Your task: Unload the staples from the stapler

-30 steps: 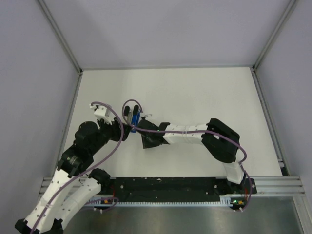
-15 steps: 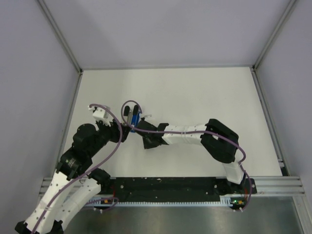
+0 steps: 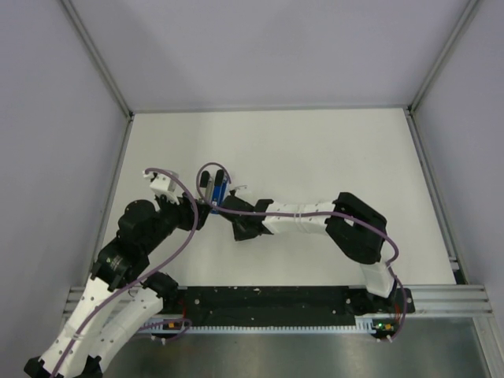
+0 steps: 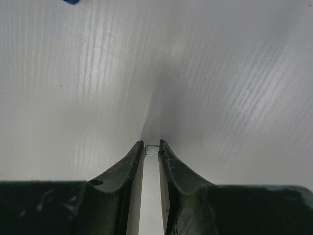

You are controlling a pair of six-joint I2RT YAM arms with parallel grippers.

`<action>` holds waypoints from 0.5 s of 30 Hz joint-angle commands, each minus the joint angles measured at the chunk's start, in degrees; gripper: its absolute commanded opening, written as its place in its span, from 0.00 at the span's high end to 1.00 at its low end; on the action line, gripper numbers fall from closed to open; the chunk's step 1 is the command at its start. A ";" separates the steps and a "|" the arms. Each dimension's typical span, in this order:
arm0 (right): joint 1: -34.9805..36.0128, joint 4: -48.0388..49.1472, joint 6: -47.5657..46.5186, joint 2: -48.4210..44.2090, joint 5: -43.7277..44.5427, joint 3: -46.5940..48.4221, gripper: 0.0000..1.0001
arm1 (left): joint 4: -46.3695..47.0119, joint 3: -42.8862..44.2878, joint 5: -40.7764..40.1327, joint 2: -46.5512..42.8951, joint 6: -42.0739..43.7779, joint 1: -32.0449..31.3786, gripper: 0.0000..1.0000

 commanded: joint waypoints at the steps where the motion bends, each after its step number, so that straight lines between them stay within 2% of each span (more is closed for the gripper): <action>1: 0.14 -2.22 -0.51 -6.03 3.34 -1.81 0.82 | 2.44 0.18 -0.15 -0.08 0.15 -0.12 0.41; 8: -4.34 -2.21 -0.42 -14.38 5.18 -8.83 0.82 | 4.02 0.61 1.52 1.85 -0.56 -0.21 0.41; 15: -13.99 -2.30 -2.00 -25.80 6.68 -18.15 0.82 | 6.04 0.09 2.48 4.75 -0.64 -0.21 0.41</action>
